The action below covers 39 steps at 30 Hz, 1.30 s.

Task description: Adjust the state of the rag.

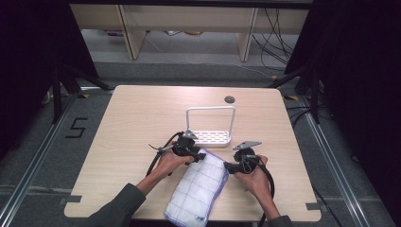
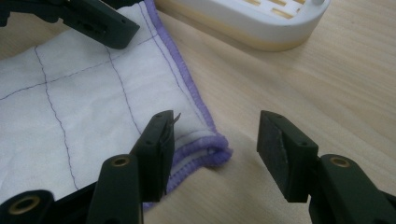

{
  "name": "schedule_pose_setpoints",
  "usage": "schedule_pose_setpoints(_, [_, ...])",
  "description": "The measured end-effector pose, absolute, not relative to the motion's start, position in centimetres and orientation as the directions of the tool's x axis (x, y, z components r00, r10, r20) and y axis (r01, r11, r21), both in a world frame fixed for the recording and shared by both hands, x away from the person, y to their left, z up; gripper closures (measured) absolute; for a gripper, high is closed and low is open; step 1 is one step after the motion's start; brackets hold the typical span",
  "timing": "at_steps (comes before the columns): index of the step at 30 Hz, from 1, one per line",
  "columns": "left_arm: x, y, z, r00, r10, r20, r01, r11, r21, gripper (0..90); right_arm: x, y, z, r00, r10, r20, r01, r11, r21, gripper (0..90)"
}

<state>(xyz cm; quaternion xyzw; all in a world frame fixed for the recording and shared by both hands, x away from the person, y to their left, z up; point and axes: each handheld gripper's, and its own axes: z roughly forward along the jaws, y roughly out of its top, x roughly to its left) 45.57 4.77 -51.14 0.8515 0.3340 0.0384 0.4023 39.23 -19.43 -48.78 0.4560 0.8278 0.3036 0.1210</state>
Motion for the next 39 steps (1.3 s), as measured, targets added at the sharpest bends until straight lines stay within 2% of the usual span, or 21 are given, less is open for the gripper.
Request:
schedule_pose_setpoints(8, [45.5, 4.6, -51.1, 0.794, 0.582, -0.175, 0.510, -0.481, 0.713, 68.2, 39.4, -19.0, -49.4, -0.581, 0.813, 0.034, 0.666, 0.451, 0.594, 50.1])
schedule_pose_setpoints(15, [45.2, 4.4, -51.1, 0.807, 0.569, -0.160, 0.489, -0.490, 0.722, 77.1, 39.4, -18.8, -49.7, -0.594, 0.804, 0.036, 0.665, 0.466, 0.584, 57.3])
schedule_pose_setpoints(23, [45.2, 4.5, -50.9, 0.824, 0.551, -0.133, 0.464, -0.521, 0.716, 79.5, 39.3, -18.9, -49.7, -0.577, 0.812, 0.087, 0.689, 0.428, 0.585, 63.4])
schedule_pose_setpoints(24, [45.2, 4.5, -50.9, 0.823, 0.553, -0.128, 0.462, -0.523, 0.716, 79.7, 39.3, -18.9, -49.7, -0.590, 0.803, 0.084, 0.682, 0.440, 0.584, 67.2])
schedule_pose_setpoints(25, [45.2, 4.5, -50.9, 0.823, 0.553, -0.128, 0.462, -0.523, 0.716, 79.9, 39.3, -18.9, -49.7, -0.590, 0.803, 0.084, 0.682, 0.440, 0.584, 67.2])
schedule_pose_setpoints(26, [45.2, 4.6, -50.9, 0.825, 0.550, -0.130, 0.462, -0.525, 0.715, 80.0, 39.3, -18.8, -49.7, -0.595, 0.798, 0.101, 0.685, 0.437, 0.583, 73.8])
schedule_pose_setpoints(27, [45.2, 4.6, -50.9, 0.825, 0.550, -0.130, 0.462, -0.525, 0.715, 80.1, 39.3, -18.8, -49.7, -0.595, 0.798, 0.101, 0.685, 0.437, 0.583, 73.8])
schedule_pose_setpoints(29, [45.1, 4.6, -50.9, 0.825, 0.550, -0.130, 0.461, -0.522, 0.718, 80.4, 39.4, -18.8, -49.7, -0.616, 0.781, 0.105, 0.673, 0.452, 0.586, 79.8])
schedule_pose_setpoints(39, [44.8, 5.4, -50.6, 0.826, 0.549, -0.127, 0.453, -0.512, 0.730, 81.5, 39.6, -18.2, -49.6, -0.658, 0.751, 0.061, 0.629, 0.503, 0.593, 83.6])
